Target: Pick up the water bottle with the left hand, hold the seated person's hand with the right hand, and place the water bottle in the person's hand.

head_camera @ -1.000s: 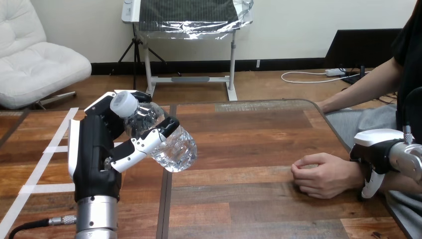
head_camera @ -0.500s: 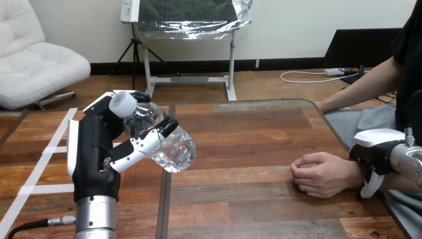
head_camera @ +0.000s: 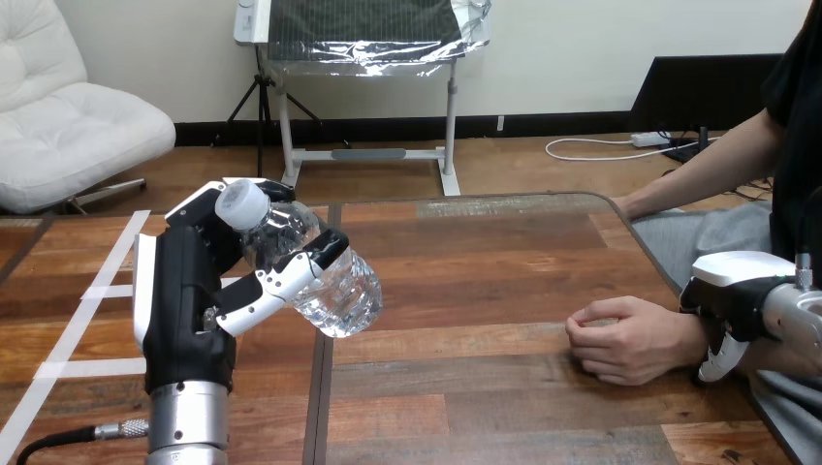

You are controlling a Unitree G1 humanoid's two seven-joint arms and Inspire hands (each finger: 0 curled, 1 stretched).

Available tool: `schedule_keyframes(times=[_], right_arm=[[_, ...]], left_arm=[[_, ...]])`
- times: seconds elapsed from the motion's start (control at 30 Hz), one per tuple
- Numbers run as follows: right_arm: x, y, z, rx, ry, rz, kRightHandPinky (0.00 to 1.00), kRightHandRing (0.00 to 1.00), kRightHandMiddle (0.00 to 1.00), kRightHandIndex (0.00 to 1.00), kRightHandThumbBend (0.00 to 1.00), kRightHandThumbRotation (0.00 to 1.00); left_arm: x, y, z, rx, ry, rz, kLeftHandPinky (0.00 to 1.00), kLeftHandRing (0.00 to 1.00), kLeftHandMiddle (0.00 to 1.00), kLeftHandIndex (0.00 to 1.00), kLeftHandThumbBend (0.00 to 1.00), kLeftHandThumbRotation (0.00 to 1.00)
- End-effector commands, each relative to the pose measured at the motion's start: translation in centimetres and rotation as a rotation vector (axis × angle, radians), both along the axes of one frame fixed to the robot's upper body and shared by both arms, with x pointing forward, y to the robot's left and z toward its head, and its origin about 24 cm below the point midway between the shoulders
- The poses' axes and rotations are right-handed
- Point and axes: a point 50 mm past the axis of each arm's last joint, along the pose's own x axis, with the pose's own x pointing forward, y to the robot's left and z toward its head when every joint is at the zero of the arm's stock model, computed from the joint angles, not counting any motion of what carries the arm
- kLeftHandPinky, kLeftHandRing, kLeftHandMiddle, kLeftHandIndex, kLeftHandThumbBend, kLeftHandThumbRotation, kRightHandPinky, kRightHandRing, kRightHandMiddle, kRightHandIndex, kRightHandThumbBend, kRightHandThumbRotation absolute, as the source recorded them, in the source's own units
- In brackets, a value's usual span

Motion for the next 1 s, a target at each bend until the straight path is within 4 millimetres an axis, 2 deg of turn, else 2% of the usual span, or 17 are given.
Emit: schedule_keyframes(times=[0.0, 0.43, 0.8, 0.97], right_arm=[[-0.41, 1.1, -1.89, 0.03, 0.035, -0.005, 0.49, 0.61, 0.7, 0.6, 0.66, 0.0], [-0.35, 1.19, -2.25, 0.008, 0.013, 0.01, 0.49, 0.63, 0.7, 0.62, 0.64, 0.0], [-0.31, 1.11, -2.53, 0.047, 0.008, -0.04, 0.36, 0.5, 0.64, 0.74, 0.62, 0.0], [-0.28, 1.12, -2.57, 0.034, 0.004, -0.033, 0.35, 0.48, 0.63, 0.74, 0.62, 0.0]], left_arm=[[0.47, -0.28, 2.36, -0.006, -0.12, -0.013, 0.42, 0.43, 0.47, 0.49, 0.64, 0.0], [0.49, -0.24, 2.32, -0.003, -0.118, -0.008, 0.42, 0.43, 0.47, 0.49, 0.65, 0.0], [0.49, -0.25, 2.3, -0.008, -0.117, -0.01, 0.42, 0.43, 0.47, 0.49, 0.65, 0.0], [0.49, -0.24, 2.29, -0.013, -0.117, -0.013, 0.42, 0.43, 0.47, 0.49, 0.65, 0.0]])
